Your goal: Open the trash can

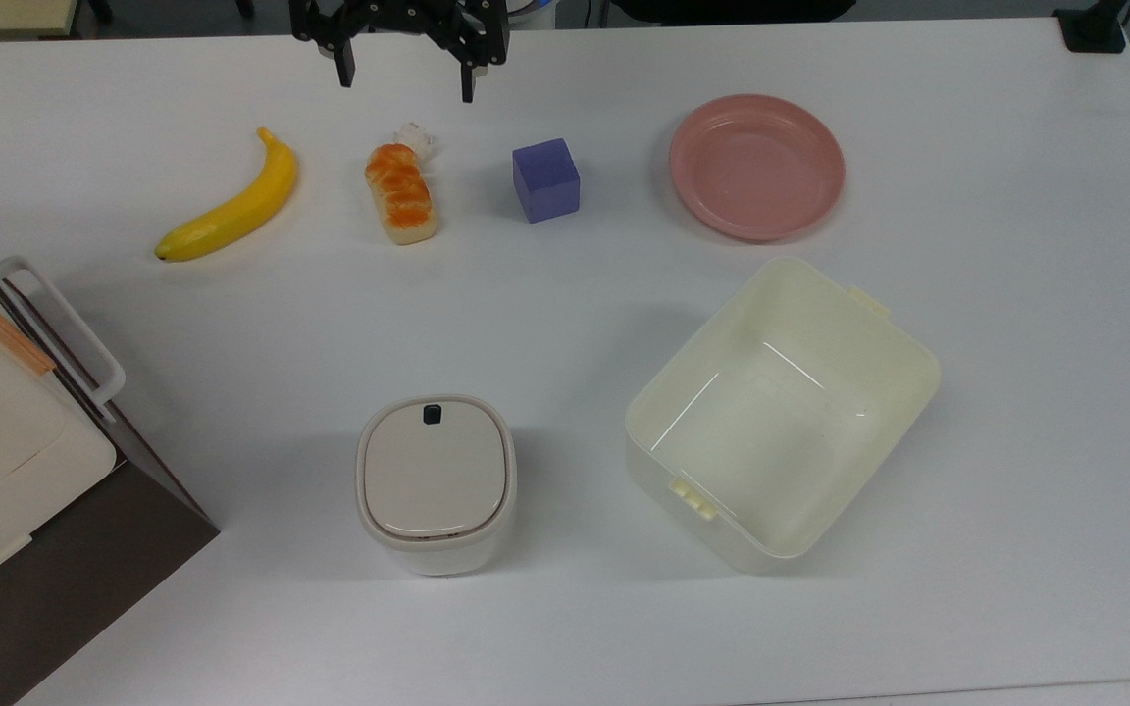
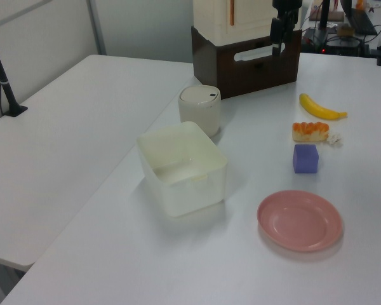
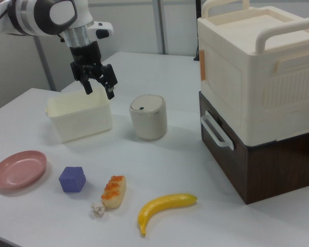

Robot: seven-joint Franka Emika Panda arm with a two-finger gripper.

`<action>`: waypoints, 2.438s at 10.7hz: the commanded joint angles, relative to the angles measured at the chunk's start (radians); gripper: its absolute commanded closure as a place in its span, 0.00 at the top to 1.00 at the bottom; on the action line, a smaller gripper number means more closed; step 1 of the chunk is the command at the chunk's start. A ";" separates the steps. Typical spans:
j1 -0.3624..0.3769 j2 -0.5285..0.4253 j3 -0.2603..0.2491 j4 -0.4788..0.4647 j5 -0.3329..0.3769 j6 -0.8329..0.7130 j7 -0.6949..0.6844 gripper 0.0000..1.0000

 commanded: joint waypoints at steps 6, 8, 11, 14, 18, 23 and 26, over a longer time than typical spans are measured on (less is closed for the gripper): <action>0.020 -0.031 -0.009 -0.040 0.043 -0.025 0.012 1.00; 0.019 -0.034 -0.009 -0.047 0.043 -0.031 -0.012 1.00; 0.019 -0.042 -0.009 -0.050 0.041 -0.034 -0.078 1.00; 0.019 -0.040 -0.009 -0.054 0.033 -0.033 -0.086 1.00; 0.019 -0.036 -0.009 -0.057 0.035 -0.022 -0.091 1.00; 0.020 -0.039 -0.006 -0.082 0.040 0.067 -0.082 1.00; 0.022 -0.039 -0.005 -0.085 0.036 0.067 -0.080 1.00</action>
